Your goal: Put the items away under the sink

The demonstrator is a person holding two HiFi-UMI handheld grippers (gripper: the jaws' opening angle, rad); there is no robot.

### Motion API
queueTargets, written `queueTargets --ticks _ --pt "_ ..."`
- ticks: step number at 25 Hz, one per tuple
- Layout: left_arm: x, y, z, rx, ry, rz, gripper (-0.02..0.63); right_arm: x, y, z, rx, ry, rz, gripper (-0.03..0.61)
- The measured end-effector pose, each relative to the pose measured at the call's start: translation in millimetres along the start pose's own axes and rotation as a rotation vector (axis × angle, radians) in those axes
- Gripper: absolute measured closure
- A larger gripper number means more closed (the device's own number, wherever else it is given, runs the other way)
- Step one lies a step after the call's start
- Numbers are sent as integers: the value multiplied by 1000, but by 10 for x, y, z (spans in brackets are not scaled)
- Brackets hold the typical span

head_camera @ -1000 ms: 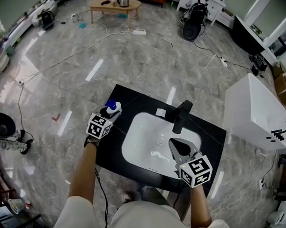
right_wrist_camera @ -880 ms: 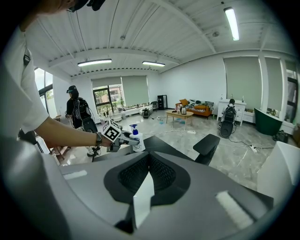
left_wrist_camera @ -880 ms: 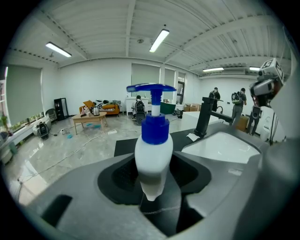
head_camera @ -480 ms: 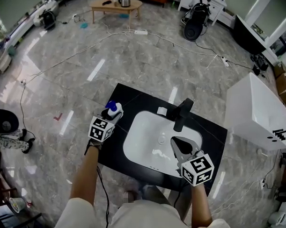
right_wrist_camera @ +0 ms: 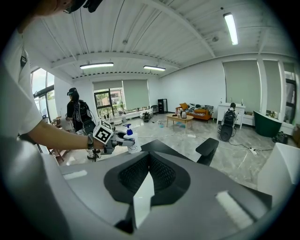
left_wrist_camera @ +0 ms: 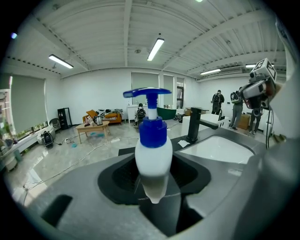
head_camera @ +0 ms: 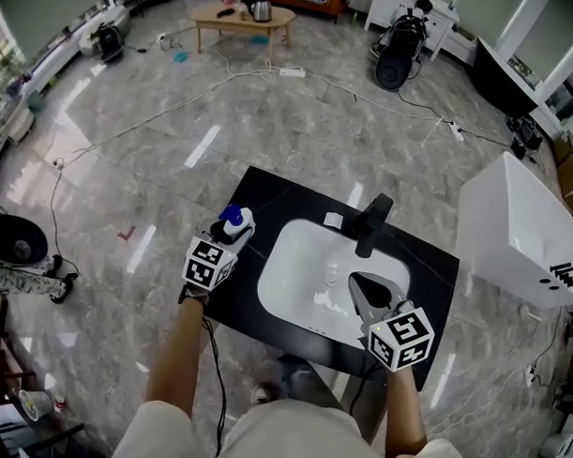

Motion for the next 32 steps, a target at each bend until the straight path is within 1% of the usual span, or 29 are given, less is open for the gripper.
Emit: queueTargets --ticks 3,8,13,17,23,27,32 --pt "72 -92 -233 22 -7 7 408 -120 7 -94 17 -2 -6 572" --pt "263 -194 -667 35 -25 13 408 -405 91 -354 52 -6 -14 572" --pt "468 -300 -1171 61 -37 -19 408 -760 173 -676 77 -16 -50 572" --pt "690 -408 -1647 93 -39 -14 408 -1041 254 -1016 103 -1 -69 572" --pt "1148 -483 -2284 163 11 3 408 -1452 388 -1536 166 37 -101 572" --pt "1495 -536 -2608 185 45 23 408 -1697 508 -1904 197 58 -118 572" --pt "1929 -619 -2998 206 97 80 408 -1922 693 -2325 214 84 -115 572"
Point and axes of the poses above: the fingertips, and each gripper's own axes: z forward along the fingers, x to its right, y out of its underside, the point moved 6 cm from there along -z, backward along the fingers, and after that the axes turned 12 degrees about z, right-handed, at the moved point
